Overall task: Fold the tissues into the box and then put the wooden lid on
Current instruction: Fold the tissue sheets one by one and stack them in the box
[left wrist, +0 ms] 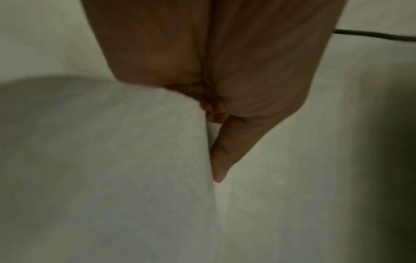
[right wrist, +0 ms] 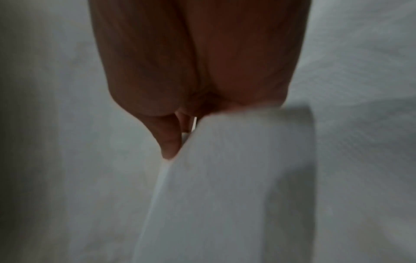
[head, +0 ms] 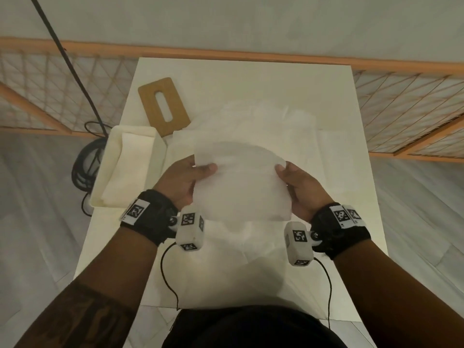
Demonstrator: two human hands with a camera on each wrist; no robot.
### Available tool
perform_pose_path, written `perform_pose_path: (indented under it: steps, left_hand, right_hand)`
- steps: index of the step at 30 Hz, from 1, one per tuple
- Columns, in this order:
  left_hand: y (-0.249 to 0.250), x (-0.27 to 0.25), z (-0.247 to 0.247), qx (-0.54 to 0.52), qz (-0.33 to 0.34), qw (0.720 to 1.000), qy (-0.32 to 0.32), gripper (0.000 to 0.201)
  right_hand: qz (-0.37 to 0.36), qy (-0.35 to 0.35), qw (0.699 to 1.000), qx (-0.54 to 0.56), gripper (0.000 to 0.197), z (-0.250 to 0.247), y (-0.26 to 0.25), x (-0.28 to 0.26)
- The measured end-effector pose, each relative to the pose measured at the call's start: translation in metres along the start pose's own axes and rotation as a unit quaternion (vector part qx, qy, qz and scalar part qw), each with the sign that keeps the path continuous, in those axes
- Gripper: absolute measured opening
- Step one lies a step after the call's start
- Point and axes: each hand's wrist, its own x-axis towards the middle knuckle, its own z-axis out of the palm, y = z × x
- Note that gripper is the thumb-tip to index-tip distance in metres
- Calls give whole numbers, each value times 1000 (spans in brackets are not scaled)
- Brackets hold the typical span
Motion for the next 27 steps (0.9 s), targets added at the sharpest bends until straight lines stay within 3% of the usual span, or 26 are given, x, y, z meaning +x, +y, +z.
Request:
perform_pose_path:
  steps: [9, 13, 18, 22, 25, 27]
  left_hand:
    - [-16, -5, -33, 154, 27, 987, 31, 29]
    - [-22, -5, -34, 218, -3, 975, 46, 28]
    - [-28, -11, -35, 110, -60, 992, 14, 33]
    - [-41, -11, -38, 50, -76, 996, 0, 31]
    - [-45, -14, -34, 76, -99, 992, -3, 32]
    - [-47, -17, -32, 140, -111, 983, -44, 31]
  right_hand:
    - [-35, -8, 980, -197, 30, -11, -3, 8]
    - [-54, -11, 968, -243, 25, -12, -2, 5]
    - [-21, -31, 971, -238, 26, -22, 5, -3]
    - [28, -6, 993, -116, 46, -33, 11, -13]
    - [41, -4, 996, -80, 42, -38, 20, -24]
    - [53, 15, 990, -129, 43, -40, 27, -31]
